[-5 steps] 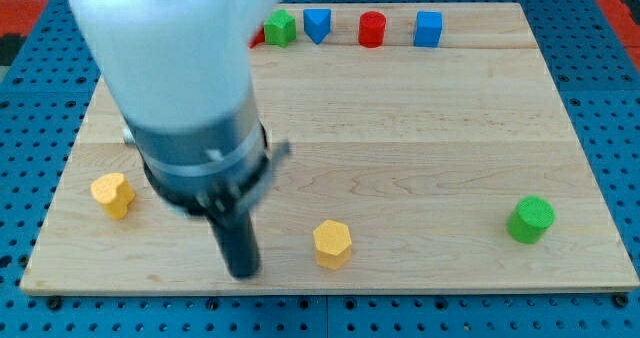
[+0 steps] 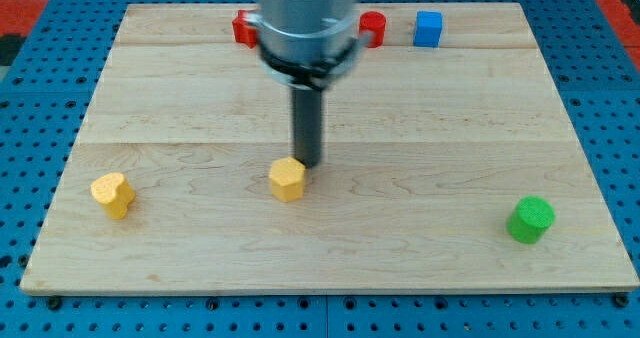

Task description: Slide the yellow hexagon towards the top left

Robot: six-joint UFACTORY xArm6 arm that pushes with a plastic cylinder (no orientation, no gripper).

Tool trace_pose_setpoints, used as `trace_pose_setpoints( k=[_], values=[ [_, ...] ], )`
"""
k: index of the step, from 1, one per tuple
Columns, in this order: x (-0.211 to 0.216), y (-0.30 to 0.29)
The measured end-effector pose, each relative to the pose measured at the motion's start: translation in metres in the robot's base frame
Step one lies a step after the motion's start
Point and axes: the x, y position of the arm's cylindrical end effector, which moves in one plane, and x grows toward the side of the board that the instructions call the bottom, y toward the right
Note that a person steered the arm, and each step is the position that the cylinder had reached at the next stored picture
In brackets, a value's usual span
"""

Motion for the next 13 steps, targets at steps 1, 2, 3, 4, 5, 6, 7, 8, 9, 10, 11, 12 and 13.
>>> trace_pose_setpoints(
  k=[1,2,3,4,5,6,7,8,9,10,11,12,13],
  values=[
    [0.057,0.056],
    [0.074,0.038],
    [0.028,-0.027],
    [0.016,-0.061],
    [0.06,-0.049],
    [0.017,-0.061],
    [-0.02,-0.079],
    [0.031,-0.059],
    [0.042,-0.078],
    [0.029,-0.128],
    [-0.006,-0.152],
    [-0.058,-0.177],
    [-0.076,-0.185]
  ],
)
